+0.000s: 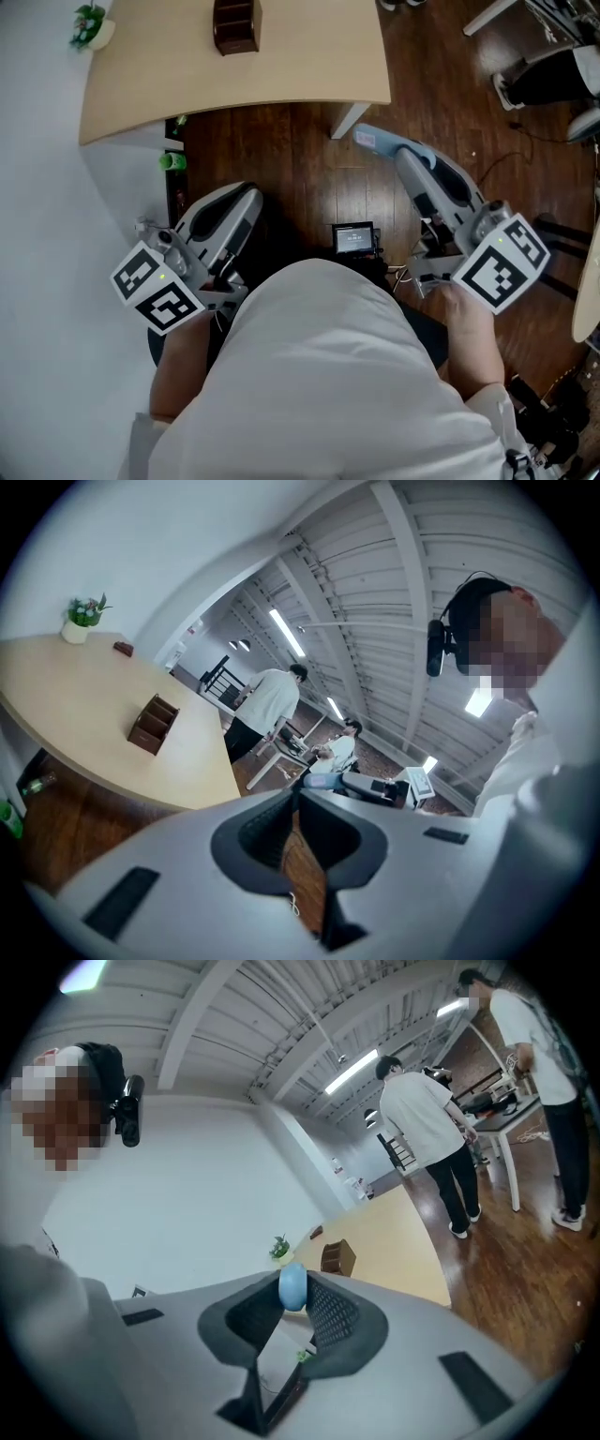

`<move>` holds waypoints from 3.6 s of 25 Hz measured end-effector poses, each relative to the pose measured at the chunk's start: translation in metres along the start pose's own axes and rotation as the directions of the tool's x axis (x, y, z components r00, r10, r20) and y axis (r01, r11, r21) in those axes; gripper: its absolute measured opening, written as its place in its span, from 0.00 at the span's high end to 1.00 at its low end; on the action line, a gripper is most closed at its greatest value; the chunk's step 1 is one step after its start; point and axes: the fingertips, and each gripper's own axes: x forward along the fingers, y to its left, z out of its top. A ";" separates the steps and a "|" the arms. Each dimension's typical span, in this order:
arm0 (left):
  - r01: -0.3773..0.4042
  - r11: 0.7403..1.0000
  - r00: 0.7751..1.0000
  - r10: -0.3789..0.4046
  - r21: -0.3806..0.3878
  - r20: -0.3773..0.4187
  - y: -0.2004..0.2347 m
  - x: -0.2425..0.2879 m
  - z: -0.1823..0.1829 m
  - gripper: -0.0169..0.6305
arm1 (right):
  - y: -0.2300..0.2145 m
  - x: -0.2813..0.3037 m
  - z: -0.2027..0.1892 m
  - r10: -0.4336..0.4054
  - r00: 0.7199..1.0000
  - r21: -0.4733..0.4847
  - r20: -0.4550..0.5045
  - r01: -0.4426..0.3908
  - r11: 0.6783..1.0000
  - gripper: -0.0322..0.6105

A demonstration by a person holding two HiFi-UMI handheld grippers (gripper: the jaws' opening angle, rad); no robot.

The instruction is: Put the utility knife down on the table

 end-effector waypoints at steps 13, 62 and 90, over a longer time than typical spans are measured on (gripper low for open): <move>0.027 0.999 0.999 -0.026 -0.046 0.020 0.115 -0.046 0.068 0.97 | 0.034 0.132 0.011 -0.078 0.996 -0.044 -0.031 0.077 0.996 0.84; -0.252 0.942 0.955 0.279 -0.223 0.098 0.204 -0.062 0.093 0.97 | -0.085 0.487 -0.110 -0.333 0.792 -0.847 -0.512 -0.400 0.350 0.84; -0.231 0.944 0.962 0.258 -0.237 0.091 0.206 -0.062 0.087 0.97 | -0.085 0.494 -0.124 -0.346 0.786 -0.857 -0.512 -0.443 0.262 0.80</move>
